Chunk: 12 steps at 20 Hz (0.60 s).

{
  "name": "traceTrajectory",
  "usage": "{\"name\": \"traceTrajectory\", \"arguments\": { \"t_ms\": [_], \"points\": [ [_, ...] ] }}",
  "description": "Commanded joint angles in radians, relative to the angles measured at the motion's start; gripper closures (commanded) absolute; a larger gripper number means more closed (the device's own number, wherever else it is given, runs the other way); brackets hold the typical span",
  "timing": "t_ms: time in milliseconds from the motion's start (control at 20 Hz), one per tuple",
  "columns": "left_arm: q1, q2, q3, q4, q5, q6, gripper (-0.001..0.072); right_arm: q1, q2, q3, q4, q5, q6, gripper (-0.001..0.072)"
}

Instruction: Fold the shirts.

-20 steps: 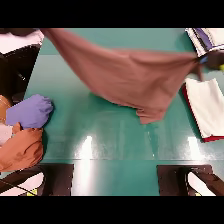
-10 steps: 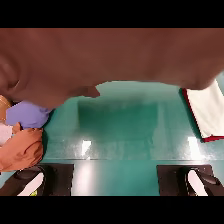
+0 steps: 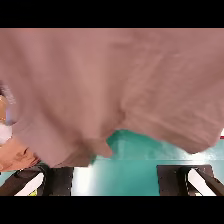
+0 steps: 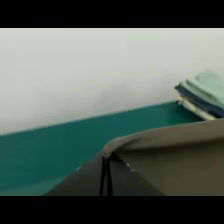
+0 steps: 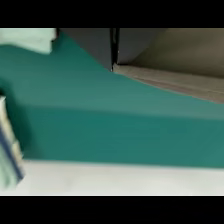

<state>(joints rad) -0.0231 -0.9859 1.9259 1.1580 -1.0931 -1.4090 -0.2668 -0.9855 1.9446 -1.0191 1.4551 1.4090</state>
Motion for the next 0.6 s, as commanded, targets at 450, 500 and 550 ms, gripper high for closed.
{"name": "traceTrajectory", "arguments": {
  "t_ms": [450,500,550],
  "points": [
    [0.019,-0.634,-0.18,0.047,0.055,-0.001,0.0685,0.346,-0.63,-0.246,-0.151,-0.293,0.003,0.0696],
    [0.03,-0.636,-0.179,0.047,0.063,-0.008,0.0684,0.348,-0.662,-0.206,-0.151,-0.275,0.003,0.0686],
    [0.046,-0.635,-0.179,0.046,0.058,-0.01,0.0621,0.349,-0.688,-0.163,-0.15,-0.249,0.003,0.0539]
  ]
}}
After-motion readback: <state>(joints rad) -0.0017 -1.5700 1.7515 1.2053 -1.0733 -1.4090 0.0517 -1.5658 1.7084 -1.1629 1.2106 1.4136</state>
